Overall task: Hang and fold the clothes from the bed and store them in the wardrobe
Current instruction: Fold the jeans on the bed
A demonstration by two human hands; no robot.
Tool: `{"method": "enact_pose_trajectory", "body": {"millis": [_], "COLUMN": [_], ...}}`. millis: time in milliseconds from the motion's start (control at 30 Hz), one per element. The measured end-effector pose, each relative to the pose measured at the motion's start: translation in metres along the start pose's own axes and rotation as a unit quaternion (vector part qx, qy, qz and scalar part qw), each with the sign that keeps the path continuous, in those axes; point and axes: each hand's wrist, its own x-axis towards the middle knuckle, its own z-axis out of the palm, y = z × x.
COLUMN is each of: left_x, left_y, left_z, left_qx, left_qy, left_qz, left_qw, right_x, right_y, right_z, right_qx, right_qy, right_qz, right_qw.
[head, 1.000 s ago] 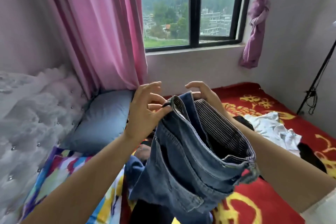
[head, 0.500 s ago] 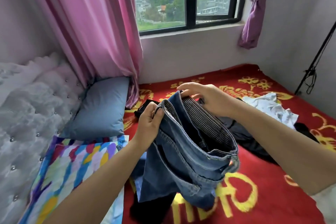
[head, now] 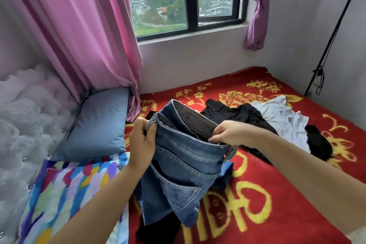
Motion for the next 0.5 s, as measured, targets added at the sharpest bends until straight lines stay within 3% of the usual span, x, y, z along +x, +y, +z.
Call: {"method": "enact_pose_trajectory", "body": {"millis": [100, 367, 500], "left_x": [-0.009, -0.025, -0.024], "left_y": [0.0, -0.006, -0.014], "left_z": [0.007, 0.015, 0.007], "left_qx": [-0.014, 0.017, 0.056], "left_qy": [-0.012, -0.066, -0.106], "left_qz": [0.066, 0.147, 0.102], "left_qw": [0.998, 0.987, 0.988], "right_x": [0.015, 0.031, 0.03], "right_y": [0.01, 0.004, 0.006], "right_z": [0.016, 0.075, 0.084], "right_qx": [-0.028, 0.021, 0.045], "right_qy": [-0.05, -0.064, -0.047], "right_qz": [0.031, 0.038, 0.034], "right_qw": [0.998, 0.997, 0.997]}}
